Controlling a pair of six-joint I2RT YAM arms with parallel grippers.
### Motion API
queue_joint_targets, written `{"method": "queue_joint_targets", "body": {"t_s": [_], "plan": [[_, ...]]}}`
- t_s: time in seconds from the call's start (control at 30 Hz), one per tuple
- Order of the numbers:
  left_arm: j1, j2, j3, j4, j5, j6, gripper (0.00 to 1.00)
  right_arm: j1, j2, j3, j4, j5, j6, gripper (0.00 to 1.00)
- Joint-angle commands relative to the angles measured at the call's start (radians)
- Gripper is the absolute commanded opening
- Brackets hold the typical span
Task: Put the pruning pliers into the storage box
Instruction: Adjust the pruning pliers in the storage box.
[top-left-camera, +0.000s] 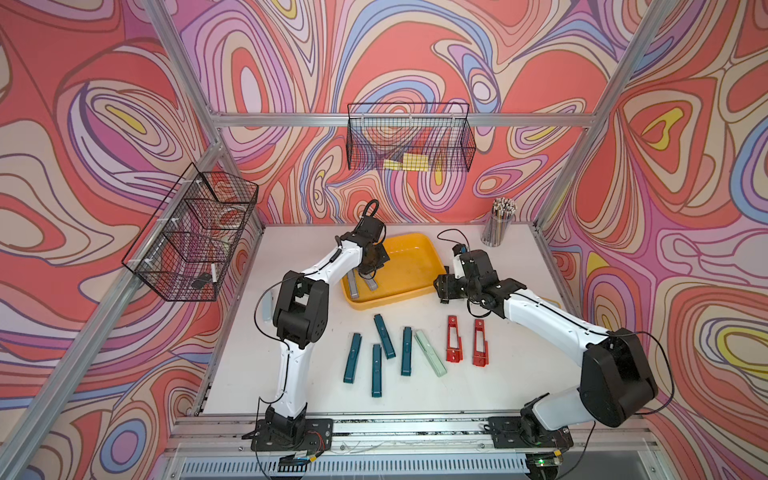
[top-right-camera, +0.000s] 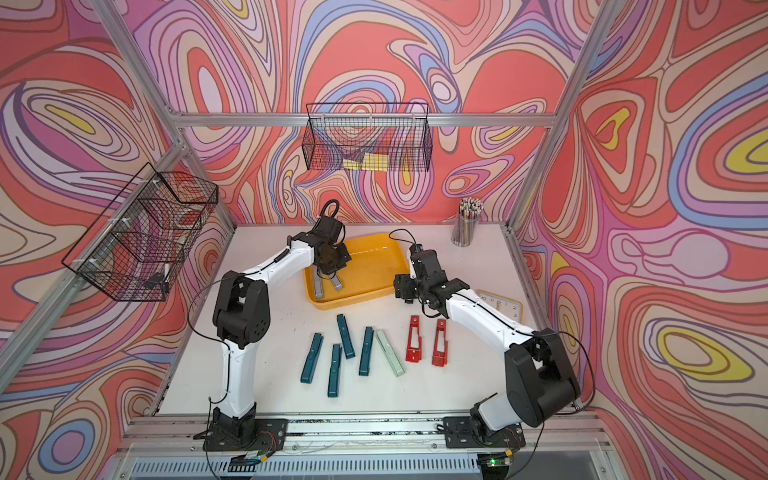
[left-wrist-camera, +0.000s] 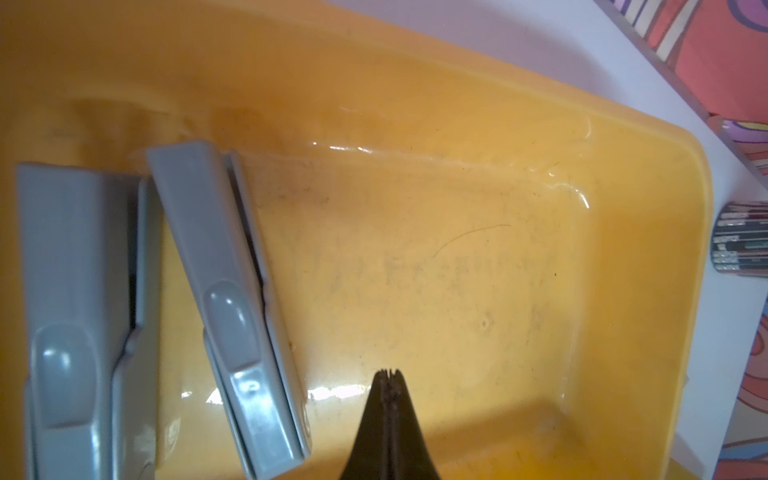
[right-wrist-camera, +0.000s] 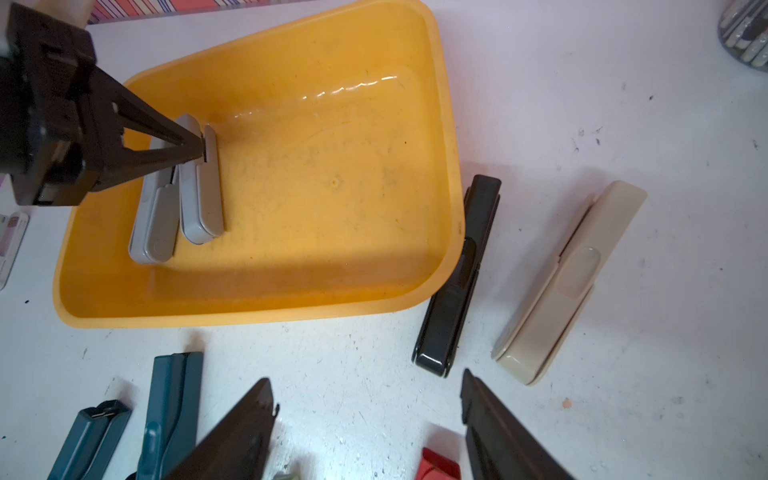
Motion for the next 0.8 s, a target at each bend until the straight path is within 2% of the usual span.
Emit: {"method": "queue_joint_targets", "body": {"t_s": [0.0, 0.13, 0.23, 0.37, 0.53, 0.77], "plan": [[-0.001, 0.046, 0.072, -0.108, -0.068, -0.012, 0.00, -0.010, -0.012, -0.001, 0.027, -0.032, -0.002, 0.77], [-0.004, 0.097, 0.149, -0.201, -0.118, -0.024, 0.00, -0.013, -0.020, -0.004, 0.033, -0.052, 0.002, 0.79], [-0.007, 0.106, 0.146, -0.210, -0.125, -0.048, 0.00, -0.012, -0.032, -0.015, 0.041, -0.059, 0.001, 0.86], [-0.015, 0.121, 0.134, -0.201, -0.119, -0.072, 0.00, -0.013, -0.036, -0.025, 0.045, -0.058, 0.001, 0.89], [-0.026, 0.150, 0.134, -0.201, -0.117, -0.095, 0.00, -0.014, -0.025, -0.041, 0.056, -0.066, 0.004, 0.92], [-0.031, 0.169, 0.133, -0.217, -0.133, -0.102, 0.00, -0.016, -0.011, -0.074, 0.067, -0.057, 0.010, 0.90]]}}
